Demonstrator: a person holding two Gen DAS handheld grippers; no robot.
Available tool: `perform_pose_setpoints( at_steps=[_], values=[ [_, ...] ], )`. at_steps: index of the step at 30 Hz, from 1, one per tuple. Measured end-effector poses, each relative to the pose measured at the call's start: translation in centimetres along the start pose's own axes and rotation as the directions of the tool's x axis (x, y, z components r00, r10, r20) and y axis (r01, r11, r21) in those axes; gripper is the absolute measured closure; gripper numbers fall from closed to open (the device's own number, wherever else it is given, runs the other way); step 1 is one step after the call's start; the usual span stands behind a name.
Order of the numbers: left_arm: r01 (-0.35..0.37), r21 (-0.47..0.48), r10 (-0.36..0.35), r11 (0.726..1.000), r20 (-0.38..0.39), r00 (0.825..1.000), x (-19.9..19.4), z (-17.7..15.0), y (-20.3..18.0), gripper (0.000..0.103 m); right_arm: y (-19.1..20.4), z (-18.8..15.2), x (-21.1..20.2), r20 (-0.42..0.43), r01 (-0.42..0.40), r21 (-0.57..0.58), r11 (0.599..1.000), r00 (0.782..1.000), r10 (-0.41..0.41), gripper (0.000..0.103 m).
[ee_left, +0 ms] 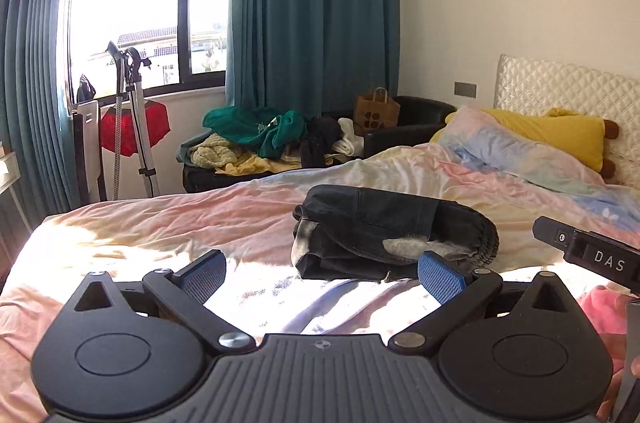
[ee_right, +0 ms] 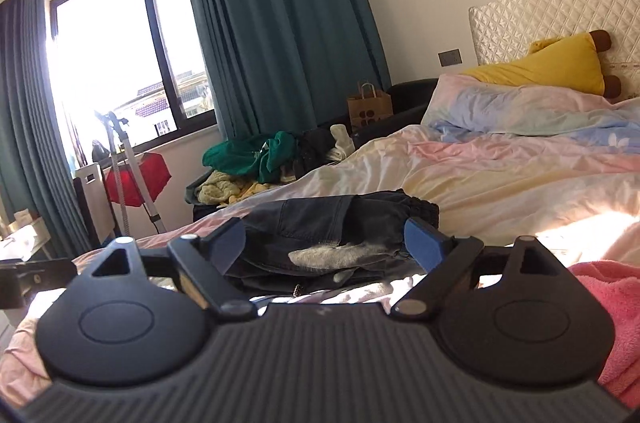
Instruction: Fold clothes
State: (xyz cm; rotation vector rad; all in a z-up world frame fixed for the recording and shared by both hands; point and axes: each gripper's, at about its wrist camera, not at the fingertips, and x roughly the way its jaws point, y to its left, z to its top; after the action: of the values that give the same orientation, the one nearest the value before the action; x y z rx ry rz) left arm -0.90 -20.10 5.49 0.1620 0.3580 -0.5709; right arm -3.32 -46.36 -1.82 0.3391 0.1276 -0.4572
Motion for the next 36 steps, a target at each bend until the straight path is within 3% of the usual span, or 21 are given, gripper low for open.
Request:
perform_pose_setpoints(
  at_steps=[5,15,24,36],
  values=[
    [-0.009,0.004,0.009,1.0,0.012,1.0,-2.1,-1.2,0.0,0.0,0.8,-0.5,-1.9,-0.011,-0.008,-0.028,1.0,1.0,0.008,0.014],
    [-0.039,-0.015,0.039,0.999,-0.005,0.999,-4.2,-4.1,1.4,0.0,4.1,-2.1,-3.0,-0.008,-0.017,-0.209,0.978,1.0,0.016,0.015],
    [-0.068,-0.075,0.066,0.995,-0.025,0.997,-4.5,-4.3,3.6,0.0,4.1,-2.3,-2.6,-0.014,-0.002,-0.206,0.979,1.0,-0.001,0.015],
    [-0.084,-0.081,0.081,0.993,-0.039,0.996,-4.1,-4.4,3.7,0.0,4.1,-2.4,-2.4,-0.018,0.011,-0.202,0.979,1.0,-0.016,0.015]
  ],
)
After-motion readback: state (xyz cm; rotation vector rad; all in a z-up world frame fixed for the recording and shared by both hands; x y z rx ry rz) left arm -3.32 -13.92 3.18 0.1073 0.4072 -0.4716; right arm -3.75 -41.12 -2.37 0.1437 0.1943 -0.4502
